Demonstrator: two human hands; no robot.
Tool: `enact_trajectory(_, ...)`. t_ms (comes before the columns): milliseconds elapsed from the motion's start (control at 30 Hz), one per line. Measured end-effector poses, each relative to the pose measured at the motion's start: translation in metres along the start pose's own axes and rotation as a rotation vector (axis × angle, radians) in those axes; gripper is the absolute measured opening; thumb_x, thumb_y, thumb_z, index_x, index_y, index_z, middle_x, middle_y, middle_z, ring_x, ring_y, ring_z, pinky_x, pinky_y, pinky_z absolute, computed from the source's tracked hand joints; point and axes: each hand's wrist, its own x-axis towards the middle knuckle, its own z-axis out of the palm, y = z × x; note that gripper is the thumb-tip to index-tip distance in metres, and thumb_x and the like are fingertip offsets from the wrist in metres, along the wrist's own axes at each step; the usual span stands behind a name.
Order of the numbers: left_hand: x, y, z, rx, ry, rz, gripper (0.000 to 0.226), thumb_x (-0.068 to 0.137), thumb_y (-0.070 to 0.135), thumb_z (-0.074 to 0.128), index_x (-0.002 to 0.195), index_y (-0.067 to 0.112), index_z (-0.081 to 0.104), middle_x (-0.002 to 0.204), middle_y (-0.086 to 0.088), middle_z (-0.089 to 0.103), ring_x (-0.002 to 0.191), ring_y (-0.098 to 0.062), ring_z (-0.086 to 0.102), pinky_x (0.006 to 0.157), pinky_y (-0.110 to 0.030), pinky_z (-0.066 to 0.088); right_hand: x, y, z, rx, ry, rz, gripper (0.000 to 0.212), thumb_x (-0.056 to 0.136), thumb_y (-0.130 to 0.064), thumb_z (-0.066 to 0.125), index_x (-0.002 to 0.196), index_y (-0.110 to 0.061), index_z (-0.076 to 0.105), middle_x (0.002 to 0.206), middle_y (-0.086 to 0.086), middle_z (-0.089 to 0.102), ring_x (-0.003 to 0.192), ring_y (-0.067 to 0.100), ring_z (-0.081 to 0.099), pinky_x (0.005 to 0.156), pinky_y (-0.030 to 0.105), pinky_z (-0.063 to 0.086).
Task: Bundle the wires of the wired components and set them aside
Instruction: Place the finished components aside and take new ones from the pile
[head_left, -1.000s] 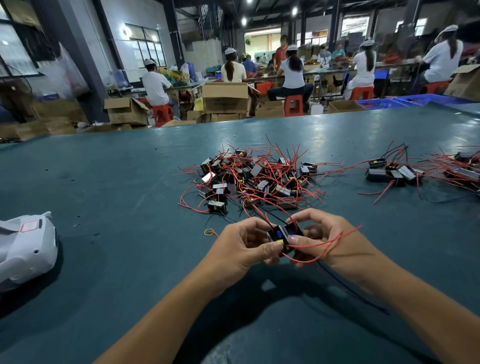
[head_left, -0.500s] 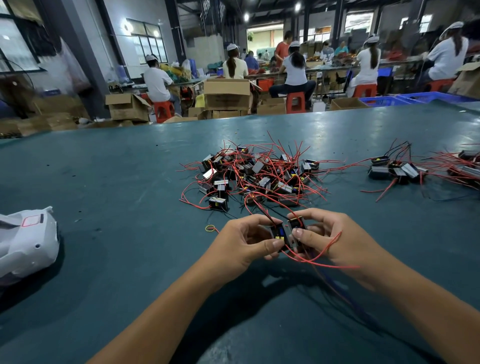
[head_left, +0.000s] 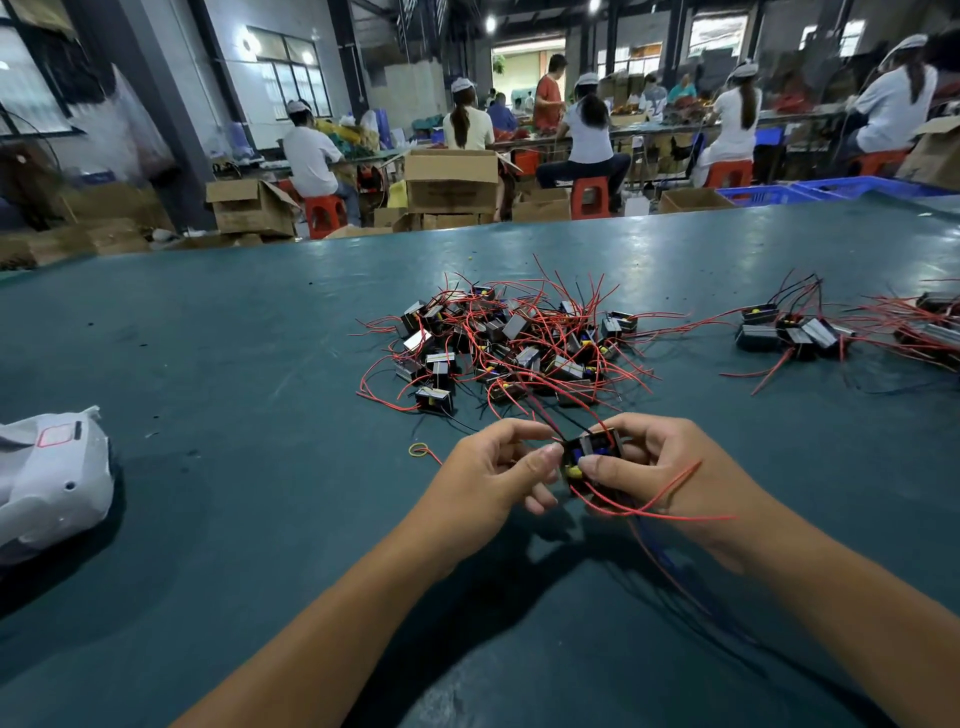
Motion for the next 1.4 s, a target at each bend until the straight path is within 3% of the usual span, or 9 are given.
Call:
enact_trajectory(233, 0.001, -0.005, -0.008, 0.137, 0.104, -0.089, 0.009, 0.098, 0.015, 0.063, 0.105, 0.01, 0.065, 0.091, -0.009, 0.064, 0.069, -0.013, 0.064, 0.073, -0.036, 0.059, 0.019, 0.005, -0.035, 0.136, 0.245, 0.176, 0.011, 0.088, 0.001, 0.066, 0.096, 0.008, 0.062, 0.069, 0.02, 0.069, 0.042, 0.016, 0.055, 0.039, 0.02, 0.045)
enact_trajectory(333, 0.002, -0.003, -0.01, 0.172, 0.122, -0.077, 0.008, 0.098, 0.015, 0.062, 0.104, 0.011, 0.066, 0.095, -0.01, 0.066, 0.07, -0.012, 0.066, 0.071, -0.034, 0.06, 0.034, 0.0, -0.085, 0.35, 0.607, 0.05, 0.008, 0.095, -0.003, 0.059, 0.099, 0.003, 0.063, 0.076, 0.012, 0.071, 0.053, 0.01, 0.066, 0.048, 0.014, 0.05)
enact_trajectory(400, 0.002, -0.002, -0.011, 0.179, 0.136, -0.069, 0.006, 0.098, 0.014, 0.062, 0.102, 0.013, 0.067, 0.094, -0.009, 0.066, 0.069, -0.01, 0.066, 0.067, -0.028, 0.06, 0.039, 0.009, -0.116, 0.189, 0.75, 0.052, 0.036, 0.098, -0.015, 0.059, 0.131, -0.003, 0.051, 0.1, 0.008, 0.066, 0.08, 0.013, 0.065, 0.066, 0.018, 0.054)
enact_trajectory(567, 0.003, -0.004, -0.012, 0.203, 0.14, -0.073, 0.006, 0.098, 0.016, 0.062, 0.099, 0.015, 0.068, 0.099, -0.014, 0.068, 0.069, -0.009, 0.067, 0.064, -0.025, 0.058, 0.037, 0.035, -0.129, -0.678, 0.635, 0.229, 0.073, 0.097, -0.036, 0.056, 0.156, -0.017, 0.017, 0.152, 0.015, 0.04, 0.135, 0.031, 0.041, 0.109, 0.039, 0.032)
enact_trajectory(800, 0.003, -0.008, -0.015, 0.279, 0.116, -0.042, 0.006, 0.097, 0.021, 0.062, 0.095, 0.021, 0.068, 0.093, -0.011, 0.07, 0.07, -0.011, 0.068, 0.064, -0.024, 0.057, 0.031, 0.027, -0.061, -1.049, 0.376, -0.06, 0.051, 0.097, -0.027, 0.057, 0.143, -0.01, 0.045, 0.159, 0.011, 0.028, 0.15, 0.022, 0.017, 0.121, 0.041, 0.002)
enact_trajectory(1033, 0.002, -0.006, -0.015, 0.5, 0.145, 0.015, 0.008, 0.097, 0.026, 0.063, 0.091, 0.026, 0.068, 0.078, 0.003, 0.07, 0.07, -0.01, 0.065, 0.068, -0.03, 0.057, 0.037, 0.017, -0.024, -0.896, 0.196, -0.218, 0.025, 0.095, -0.025, 0.061, 0.117, -0.014, 0.064, 0.116, 0.0, 0.066, 0.109, 0.016, 0.06, 0.098, 0.028, 0.043)
enact_trajectory(1133, 0.001, -0.005, -0.016, 0.608, 0.176, 0.09, 0.007, 0.096, 0.028, 0.063, 0.093, 0.026, 0.068, 0.08, 0.013, 0.067, 0.072, 0.0, 0.06, 0.065, -0.011, 0.046, 0.05, 0.02, -0.01, -0.928, 0.122, -0.248, 0.024, 0.096, -0.025, 0.059, 0.117, -0.014, 0.062, 0.112, -0.002, 0.065, 0.104, 0.014, 0.059, 0.094, 0.03, 0.046)
enact_trajectory(1300, 0.001, -0.004, -0.017, 0.648, 0.186, 0.136, 0.008, 0.096, 0.027, 0.062, 0.095, 0.024, 0.068, 0.082, 0.017, 0.065, 0.08, -0.002, 0.06, 0.066, -0.011, 0.045, 0.098, 0.006, -0.007, -0.944, 0.191, -0.347, 0.02, 0.097, -0.003, 0.049, 0.112, -0.003, 0.062, 0.108, 0.012, 0.063, 0.102, 0.026, 0.056, 0.09, 0.038, 0.047)
enact_trajectory(1400, 0.001, -0.005, -0.016, 0.676, 0.171, 0.161, 0.006, 0.096, 0.026, 0.061, 0.093, 0.025, 0.067, 0.083, 0.015, 0.065, 0.081, -0.003, 0.06, 0.068, -0.012, 0.045, 0.132, -0.004, -0.014, -1.065, 0.126, -0.273, 0.019, 0.099, -0.013, 0.051, 0.115, -0.005, 0.058, 0.111, 0.012, 0.061, 0.103, 0.027, 0.055, 0.091, 0.039, 0.045)
